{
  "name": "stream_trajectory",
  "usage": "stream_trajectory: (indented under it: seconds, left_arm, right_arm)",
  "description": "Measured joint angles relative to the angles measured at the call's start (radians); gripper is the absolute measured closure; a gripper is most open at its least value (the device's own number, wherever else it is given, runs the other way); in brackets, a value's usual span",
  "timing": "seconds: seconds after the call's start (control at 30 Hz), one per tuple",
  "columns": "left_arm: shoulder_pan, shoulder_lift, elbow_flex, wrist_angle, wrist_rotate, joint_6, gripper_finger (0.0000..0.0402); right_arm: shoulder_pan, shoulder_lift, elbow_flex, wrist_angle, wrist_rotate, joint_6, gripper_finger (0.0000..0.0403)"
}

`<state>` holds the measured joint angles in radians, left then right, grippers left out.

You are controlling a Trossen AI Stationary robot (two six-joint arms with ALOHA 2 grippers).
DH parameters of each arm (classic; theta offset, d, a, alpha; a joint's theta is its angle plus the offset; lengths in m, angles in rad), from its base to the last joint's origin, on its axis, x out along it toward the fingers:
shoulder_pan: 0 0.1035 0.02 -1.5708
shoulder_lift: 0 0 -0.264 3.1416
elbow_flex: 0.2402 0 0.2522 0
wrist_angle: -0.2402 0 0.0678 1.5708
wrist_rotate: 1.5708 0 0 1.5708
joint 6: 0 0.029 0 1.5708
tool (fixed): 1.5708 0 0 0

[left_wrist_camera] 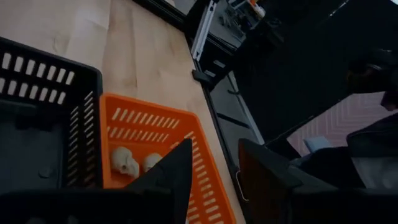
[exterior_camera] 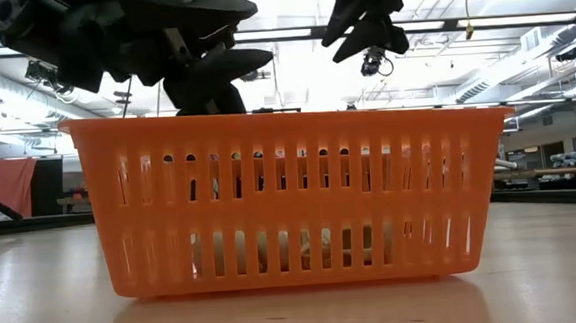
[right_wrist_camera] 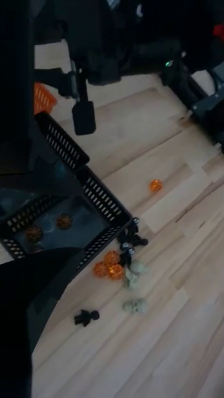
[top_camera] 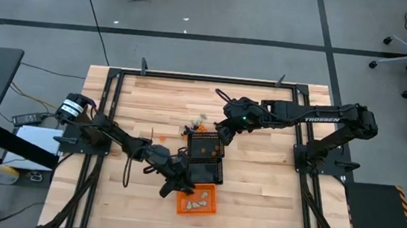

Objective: Sort Halloween decoration
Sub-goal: Put the black skeleton toy into the bottom black bin

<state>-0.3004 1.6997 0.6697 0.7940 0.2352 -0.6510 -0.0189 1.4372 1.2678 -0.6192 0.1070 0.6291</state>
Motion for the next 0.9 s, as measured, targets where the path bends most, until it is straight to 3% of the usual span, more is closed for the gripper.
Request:
stream_trajectory:
  seconds: [0.33,0.63,0.9]
  left_arm:
    - [0.081,-0.028,0.0,-0.041,0.091,0.029,0.0265]
    - [0.079,-0.053,0.038,-0.194,0.101,0.06,0.0265]
    - [0.019,-0.053,0.141,-0.402,0.046,0.138,0.0287]
  right_arm:
    - [-0.016,0.0,0.0,-0.031,-0.002,-0.054,0.0253]
    - [0.003,0.018,-0.001,-0.115,-0.092,-0.126,0.0253]
    - [0.18,0.07,0.0,-0.067,-0.137,-0.247,0.0254]
